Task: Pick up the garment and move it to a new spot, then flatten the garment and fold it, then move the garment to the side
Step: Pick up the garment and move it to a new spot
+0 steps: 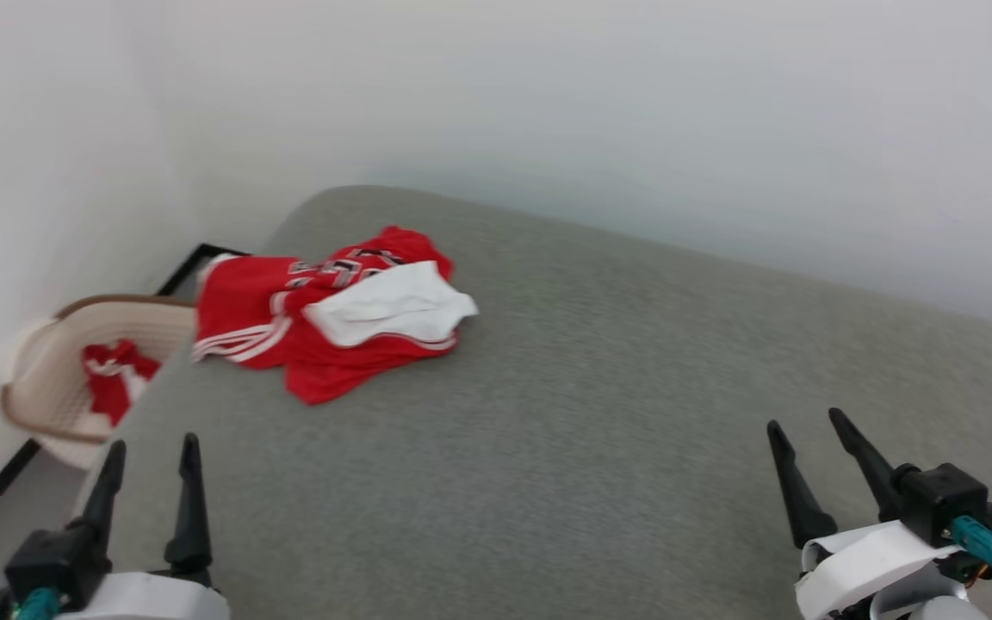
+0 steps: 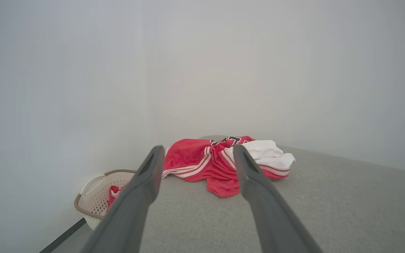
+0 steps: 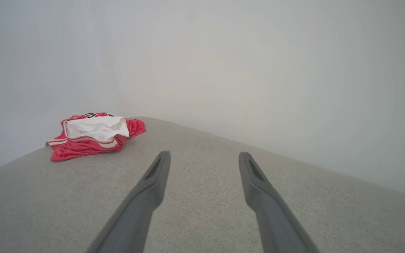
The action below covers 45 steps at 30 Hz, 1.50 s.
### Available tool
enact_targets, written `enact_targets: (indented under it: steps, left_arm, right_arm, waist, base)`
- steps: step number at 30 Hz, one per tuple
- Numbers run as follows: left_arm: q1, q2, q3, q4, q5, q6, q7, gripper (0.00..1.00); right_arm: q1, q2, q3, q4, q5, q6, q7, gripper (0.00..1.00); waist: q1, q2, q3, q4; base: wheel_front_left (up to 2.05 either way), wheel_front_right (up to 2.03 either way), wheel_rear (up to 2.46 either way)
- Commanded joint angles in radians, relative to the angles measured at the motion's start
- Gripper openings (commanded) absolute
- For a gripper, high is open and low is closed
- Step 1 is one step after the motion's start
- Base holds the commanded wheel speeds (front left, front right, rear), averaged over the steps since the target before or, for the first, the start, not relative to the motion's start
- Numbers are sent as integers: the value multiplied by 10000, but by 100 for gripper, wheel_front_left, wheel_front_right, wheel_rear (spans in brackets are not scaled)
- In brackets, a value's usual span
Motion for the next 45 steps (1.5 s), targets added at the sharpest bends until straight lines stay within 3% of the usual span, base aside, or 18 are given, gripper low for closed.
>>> enact_targets:
  steps: [1,11,17,23,36,45]
  left_arm:
    - [89,107,94,-45,-82,66,19,100]
    - [34,78,349,-46,-575,122,125,100]
    - [-687,360,52,193,-932,-132,761,100]
    - [-1887,935,-32,606,-1607,-320,1538,100]
    - [-5155,2539,-458,1947,-3400,-444,3489,100]
    - [-7120,3349,-1331,3560,-4328,-440,4805,100]
  right_arm:
    - [-112,54,122,42,91,-14,-23,100]
    - [-572,26,634,361,246,-14,-56,100]
    - [-450,-103,632,429,324,-14,-67,100]
    - [-758,-344,739,191,210,-14,4,100]
    - [-1933,-1039,618,-900,-89,-14,514,100]
    - [-2420,-1268,366,-1572,-260,-14,709,100]
  waist:
    - [0,0,-418,907]
    - [0,0,-299,1390]
    - [0,0,-261,1343]
    - [0,0,417,648]
    - [0,0,3163,-1333]
    - [0,0,4620,-2016]
  base:
    - [0,0,0]
    - [0,0,0]
    - [0,0,0]
    - [0,0,0]
    - [0,0,0]
    - [0,0,0]
